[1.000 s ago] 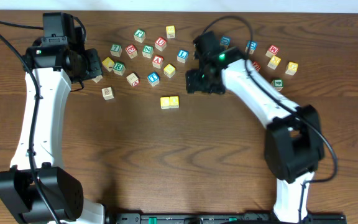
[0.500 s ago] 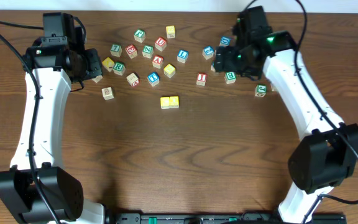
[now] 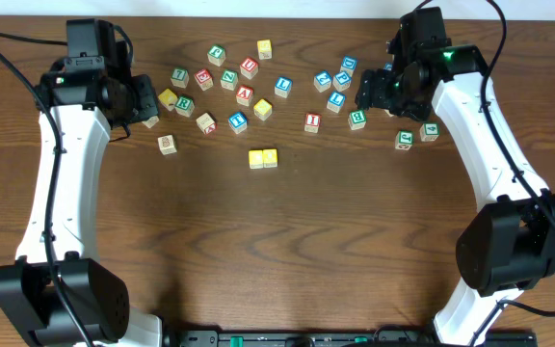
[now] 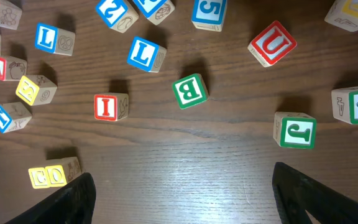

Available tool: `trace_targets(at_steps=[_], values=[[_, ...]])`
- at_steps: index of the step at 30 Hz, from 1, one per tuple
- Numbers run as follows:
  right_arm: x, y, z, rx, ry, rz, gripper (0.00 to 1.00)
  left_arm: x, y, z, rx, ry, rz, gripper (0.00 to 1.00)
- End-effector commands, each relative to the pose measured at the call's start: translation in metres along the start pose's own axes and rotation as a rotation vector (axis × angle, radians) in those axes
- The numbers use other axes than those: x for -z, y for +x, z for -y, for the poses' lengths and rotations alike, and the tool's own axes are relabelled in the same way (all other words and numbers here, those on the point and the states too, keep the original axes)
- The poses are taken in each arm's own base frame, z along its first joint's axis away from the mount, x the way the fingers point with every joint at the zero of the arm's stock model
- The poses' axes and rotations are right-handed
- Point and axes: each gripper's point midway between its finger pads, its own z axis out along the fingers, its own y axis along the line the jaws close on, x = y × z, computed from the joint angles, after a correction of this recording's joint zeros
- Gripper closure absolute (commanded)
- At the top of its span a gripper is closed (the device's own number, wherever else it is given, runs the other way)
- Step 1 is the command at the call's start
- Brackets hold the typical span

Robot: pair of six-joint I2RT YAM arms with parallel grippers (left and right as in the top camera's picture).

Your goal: Spell out CORL

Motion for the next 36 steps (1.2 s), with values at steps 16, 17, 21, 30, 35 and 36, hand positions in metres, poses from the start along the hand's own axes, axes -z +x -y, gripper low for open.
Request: trace_targets(at_steps=[16,17,21,30,35,36], values=[[0.006,-0.005,0.0,0.011,-0.006,0.019,0.12,-0.016,-0.009,0.022,-0.004,0.025,0.027,0.92],[0.006,-0.005,0.0,0.011,-0.006,0.019,0.12,-0.018,-0.01,0.023,-0.008,0.027,0.03,0.92],[0.006,-0.006,0.001,0.011,-0.006,0.019,0.11,-0.022,-0.02,0.03,-0.017,0.04,0.068,0.92],[0.006,-0.005,0.0,0.012,-0.006,0.019,0.1,-0.039,-0.033,0.046,-0.042,0.065,0.11,0.92],[0.005,-0.005,0.0,0.013,-0.006,0.018,0.08,-0.044,-0.03,0.052,-0.04,0.07,0.099,0.92],[0.005,-0.005,0.0,0.013,-0.006,0.018,0.08,-0.044,-0.03,0.053,-0.03,0.072,0.099,0.92]])
